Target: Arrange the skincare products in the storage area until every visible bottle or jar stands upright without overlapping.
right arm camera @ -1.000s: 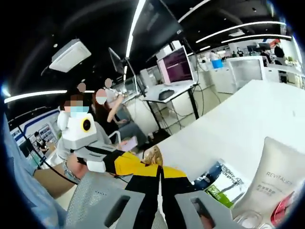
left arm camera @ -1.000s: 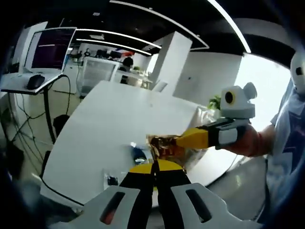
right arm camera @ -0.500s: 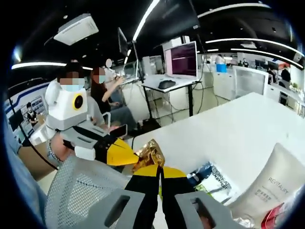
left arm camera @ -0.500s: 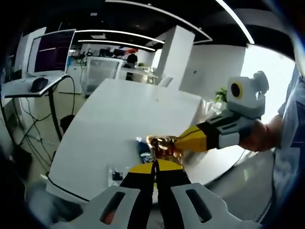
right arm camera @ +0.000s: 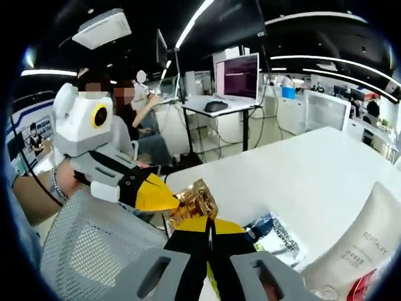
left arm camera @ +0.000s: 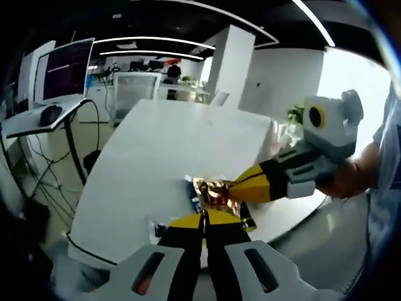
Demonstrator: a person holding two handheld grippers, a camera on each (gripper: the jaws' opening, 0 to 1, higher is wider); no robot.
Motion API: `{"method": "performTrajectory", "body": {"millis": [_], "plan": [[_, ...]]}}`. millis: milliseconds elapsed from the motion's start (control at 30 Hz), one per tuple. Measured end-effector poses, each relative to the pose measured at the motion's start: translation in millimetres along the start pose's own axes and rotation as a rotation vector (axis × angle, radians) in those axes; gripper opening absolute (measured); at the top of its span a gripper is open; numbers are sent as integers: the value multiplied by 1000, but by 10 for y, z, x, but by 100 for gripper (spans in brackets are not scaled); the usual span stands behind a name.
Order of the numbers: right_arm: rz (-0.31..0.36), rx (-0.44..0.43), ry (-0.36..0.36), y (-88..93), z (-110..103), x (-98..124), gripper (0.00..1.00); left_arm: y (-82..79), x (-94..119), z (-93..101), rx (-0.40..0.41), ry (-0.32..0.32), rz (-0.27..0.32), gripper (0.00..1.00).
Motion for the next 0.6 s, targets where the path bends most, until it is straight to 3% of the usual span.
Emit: {"method": "performTrajectory", "body": {"millis": [200, 333, 600], "plan": [[-22, 164, 78, -109, 173, -186, 0, -146, -168, -160, -38, -28, -33, 0], [-31, 110, 95, -100, 281, -282, 0, -156, -295, -253, -47, -41, -65, 0], [-86, 141, 168, -69, 547, -550, 0, -150, -574, -402, -60, -37, -113, 0]]}}
Point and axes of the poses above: the point that each gripper's makers call its tool centre point, and the gripper's own axes: x roughly backward along the fingers, z roughly to its right, y roughly out of its underside, the point moved 2 cm from there along x, roughly backward along the fingers, and after that the axes turned 10 degrees about -y, right-handed, at the moved point
